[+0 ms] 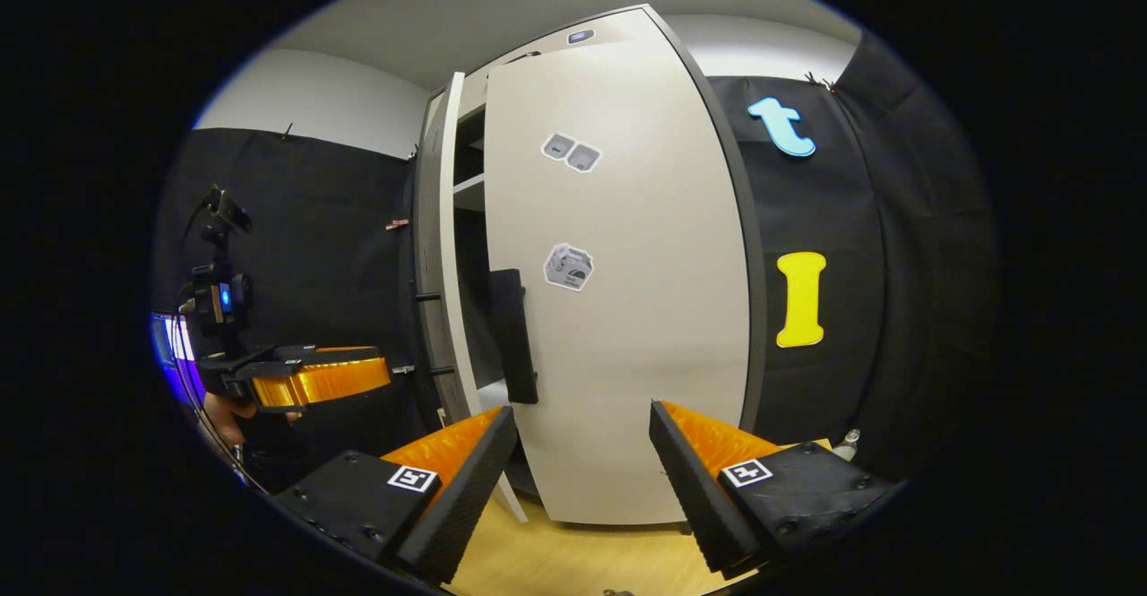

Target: Grab one shoe with the right hand and put it into the shoe cabinet, grab the other shoe with the left hand and put it into the shoe cabinet; then close the right door with the right hand and the left door with the left hand.

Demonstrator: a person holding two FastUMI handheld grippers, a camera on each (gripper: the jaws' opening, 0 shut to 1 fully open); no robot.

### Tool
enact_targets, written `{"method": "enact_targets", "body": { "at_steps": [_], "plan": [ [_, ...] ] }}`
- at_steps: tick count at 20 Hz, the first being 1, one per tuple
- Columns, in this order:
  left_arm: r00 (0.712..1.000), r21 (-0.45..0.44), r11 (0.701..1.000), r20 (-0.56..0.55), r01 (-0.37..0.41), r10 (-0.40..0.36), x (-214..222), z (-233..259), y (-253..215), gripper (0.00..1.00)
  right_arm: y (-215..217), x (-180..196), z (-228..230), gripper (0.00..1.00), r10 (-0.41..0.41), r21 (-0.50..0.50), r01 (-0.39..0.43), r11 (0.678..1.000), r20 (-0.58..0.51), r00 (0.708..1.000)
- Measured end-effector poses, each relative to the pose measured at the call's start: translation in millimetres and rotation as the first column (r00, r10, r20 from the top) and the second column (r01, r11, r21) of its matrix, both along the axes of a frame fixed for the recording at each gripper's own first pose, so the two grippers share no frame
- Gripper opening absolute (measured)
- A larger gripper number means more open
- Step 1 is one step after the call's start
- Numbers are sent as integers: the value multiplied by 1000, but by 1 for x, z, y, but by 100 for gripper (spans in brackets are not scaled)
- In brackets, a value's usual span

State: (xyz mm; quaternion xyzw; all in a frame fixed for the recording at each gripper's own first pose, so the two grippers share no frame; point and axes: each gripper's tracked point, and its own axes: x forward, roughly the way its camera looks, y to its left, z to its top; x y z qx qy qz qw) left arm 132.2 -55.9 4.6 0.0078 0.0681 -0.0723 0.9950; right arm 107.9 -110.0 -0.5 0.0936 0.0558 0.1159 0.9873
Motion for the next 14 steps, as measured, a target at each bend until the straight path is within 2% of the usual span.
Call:
{"method": "enact_targets", "body": {
  "at_steps": [6, 14],
  "plan": [
    [1000, 7, 1000, 18, 12, -12, -3, 5, -8, 95, 21, 2, 11, 99, 33, -58, -31, 998, 48, 998],
    [1000, 19, 1000, 18, 22, -22, -6, 7, -14, 95, 27, -5, 15, 98, 54, -60, -51, 997, 55, 997]
  ]
}}
